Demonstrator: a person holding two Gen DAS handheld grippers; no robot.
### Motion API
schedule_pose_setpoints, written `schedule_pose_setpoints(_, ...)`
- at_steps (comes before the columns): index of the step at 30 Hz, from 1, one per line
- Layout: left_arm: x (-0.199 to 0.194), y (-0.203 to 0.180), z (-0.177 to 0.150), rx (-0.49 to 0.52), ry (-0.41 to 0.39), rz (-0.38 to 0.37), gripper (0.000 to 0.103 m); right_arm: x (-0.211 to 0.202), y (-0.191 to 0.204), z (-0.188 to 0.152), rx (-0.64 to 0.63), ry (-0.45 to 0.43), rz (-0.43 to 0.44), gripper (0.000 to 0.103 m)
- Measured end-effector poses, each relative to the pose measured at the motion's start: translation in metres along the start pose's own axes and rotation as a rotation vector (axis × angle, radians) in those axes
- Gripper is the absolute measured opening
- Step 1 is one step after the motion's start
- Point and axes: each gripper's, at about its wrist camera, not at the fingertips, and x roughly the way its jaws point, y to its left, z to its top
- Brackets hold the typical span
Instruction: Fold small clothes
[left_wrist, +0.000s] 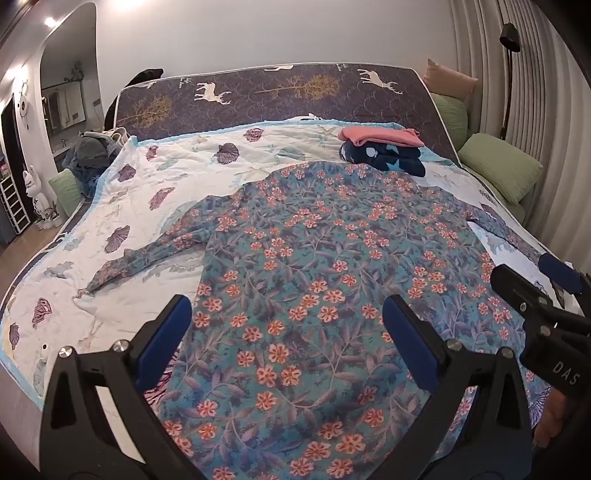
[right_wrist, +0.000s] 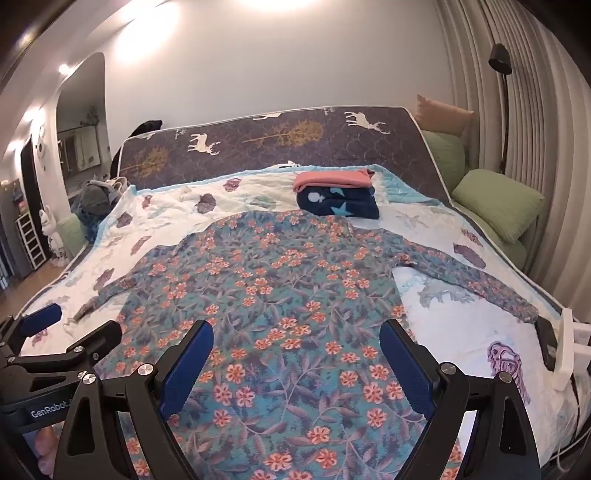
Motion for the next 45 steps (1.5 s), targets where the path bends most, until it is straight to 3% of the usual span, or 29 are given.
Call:
schedule_pose_setpoints(32, 0.011, 0.004, -0.011, -0.029, 0.022, -0.026, 0.103, 0.005, 0.009, -0.005, -0.016, 0.007, 0.003, 0.091)
schedule_pose_setpoints(39, 0.018, 0.012, -0.014, -0.086, 0.087, -0.068, 0.103, 0.013, 0.016, -0.009, -0.018, 0.017, 0.003, 0.091)
schedule_pose_setpoints(45, 0.017, 0.018, -0.013, -0.074, 0.062, -0.042, 0.103, 0.016, 0.021, -0.01, -0.024, 0.028, 0.011, 0.091)
